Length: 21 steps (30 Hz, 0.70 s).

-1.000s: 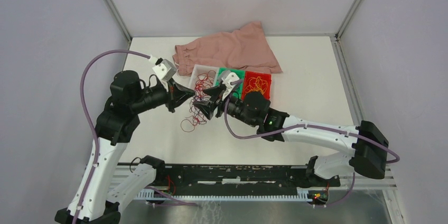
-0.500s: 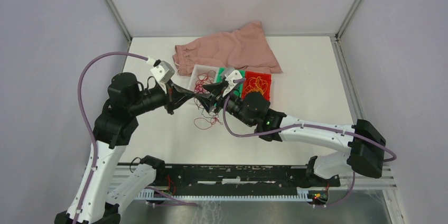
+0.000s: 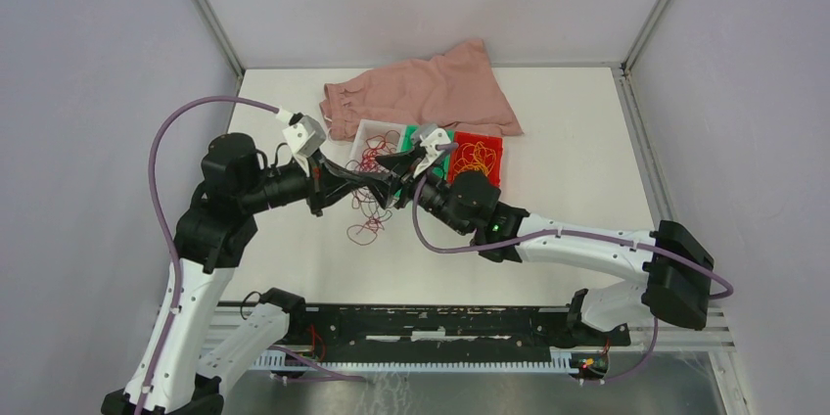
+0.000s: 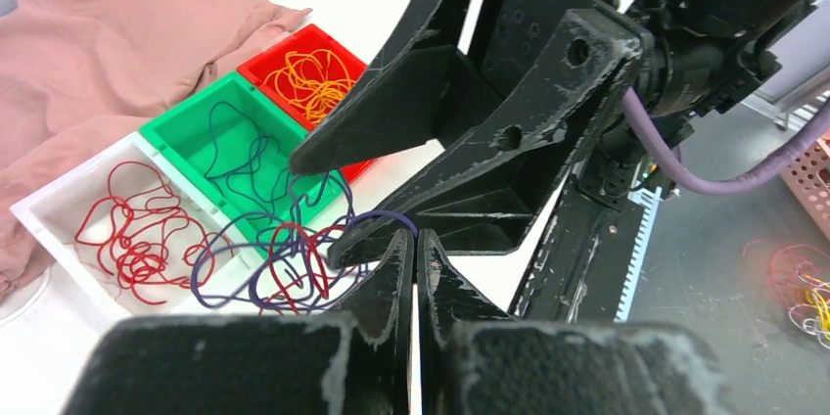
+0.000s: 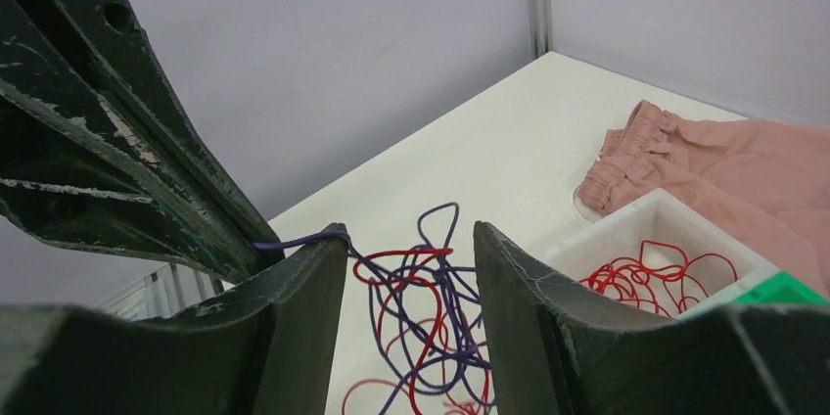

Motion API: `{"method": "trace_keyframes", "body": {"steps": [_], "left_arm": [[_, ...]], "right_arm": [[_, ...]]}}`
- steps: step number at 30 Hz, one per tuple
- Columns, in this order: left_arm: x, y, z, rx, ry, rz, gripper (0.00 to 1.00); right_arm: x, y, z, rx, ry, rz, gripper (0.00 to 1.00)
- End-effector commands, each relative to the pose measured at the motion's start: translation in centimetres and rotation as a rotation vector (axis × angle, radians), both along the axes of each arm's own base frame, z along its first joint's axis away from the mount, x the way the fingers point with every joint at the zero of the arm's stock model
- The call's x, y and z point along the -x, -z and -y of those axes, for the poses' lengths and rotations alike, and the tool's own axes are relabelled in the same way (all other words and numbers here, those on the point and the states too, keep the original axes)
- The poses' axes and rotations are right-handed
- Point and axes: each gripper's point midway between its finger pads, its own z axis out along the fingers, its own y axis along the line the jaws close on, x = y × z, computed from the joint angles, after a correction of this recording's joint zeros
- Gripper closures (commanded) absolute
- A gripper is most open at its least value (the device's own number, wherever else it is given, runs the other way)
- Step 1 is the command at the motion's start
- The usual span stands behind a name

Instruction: Untangle the cables

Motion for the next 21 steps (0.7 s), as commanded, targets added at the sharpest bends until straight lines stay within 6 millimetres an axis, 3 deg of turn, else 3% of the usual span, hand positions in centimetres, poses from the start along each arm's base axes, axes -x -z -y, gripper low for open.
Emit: {"method": "trace_keyframes", "body": {"steps": [1, 5, 9, 13, 17, 21], "left_arm": [[1.9, -1.6, 0.8, 0.065, 0.083, -0.03, 0.97], [2.3, -1.5, 1.1, 0.067, 0.116, -0.035, 0.97], [2.4, -1.7, 1.2, 0.068, 0.136, -0.025, 0.97], [2.8, -2.7, 1.5, 0.086, 0.161, -0.017, 0.97], [3.0, -4.7, 1.9, 0.123, 0.194, 0.008, 0.97], [3.1, -6.9, 2.2, 0.156, 0.225, 0.027, 0.97]], "right_arm": [[-0.2, -3.1, -0.2, -0.121, 0.008, 0.006, 0.43], [0.0, -4.0, 0.1, -0.206, -0.022, -0.019, 0.4], [0.6, -3.5, -0.7, -0.183, -0.077, -0.029, 0.38], [0.5, -0.7, -1.4, -0.125, -0.081, -0.067, 0.38], [-0.1, 3.4, -1.9, -0.052, -0.054, -0.111, 0.37], [-0.6, 5.8, -2.2, 0.002, -0.039, -0.13, 0.36]]}}
